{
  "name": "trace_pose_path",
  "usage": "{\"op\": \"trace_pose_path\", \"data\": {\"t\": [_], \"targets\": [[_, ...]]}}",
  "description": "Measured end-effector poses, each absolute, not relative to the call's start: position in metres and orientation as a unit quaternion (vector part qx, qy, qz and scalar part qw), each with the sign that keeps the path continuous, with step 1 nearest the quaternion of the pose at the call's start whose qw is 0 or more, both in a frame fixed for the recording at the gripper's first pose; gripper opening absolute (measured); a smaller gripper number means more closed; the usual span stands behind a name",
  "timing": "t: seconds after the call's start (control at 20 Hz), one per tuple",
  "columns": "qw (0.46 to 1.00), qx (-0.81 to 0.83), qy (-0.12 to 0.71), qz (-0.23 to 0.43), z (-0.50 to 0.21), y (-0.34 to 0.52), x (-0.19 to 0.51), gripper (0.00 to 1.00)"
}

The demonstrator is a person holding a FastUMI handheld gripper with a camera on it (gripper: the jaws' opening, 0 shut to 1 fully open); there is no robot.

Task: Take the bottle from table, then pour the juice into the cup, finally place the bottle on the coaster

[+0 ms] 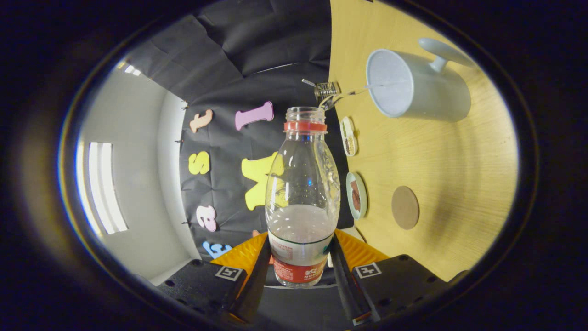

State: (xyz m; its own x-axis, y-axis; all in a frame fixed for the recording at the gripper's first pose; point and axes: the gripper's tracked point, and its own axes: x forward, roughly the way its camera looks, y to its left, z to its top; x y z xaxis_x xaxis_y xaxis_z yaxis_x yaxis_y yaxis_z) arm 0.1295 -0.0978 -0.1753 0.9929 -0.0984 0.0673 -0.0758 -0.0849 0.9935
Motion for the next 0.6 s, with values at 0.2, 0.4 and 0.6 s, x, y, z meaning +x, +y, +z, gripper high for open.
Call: {"op": "trace_pose_path", "data": {"t": [0.2,0.4,0.6], "targets": [[0.665,0.744,-0.060,-0.006,-0.173,-0.098,0.131,0.74],[0.649,0.758,-0.066,-0.001,-0.168,-0.097,0.132,0.73],[0.638,0.767,-0.069,0.001,-0.165,-0.096,0.133,0.73]]}}
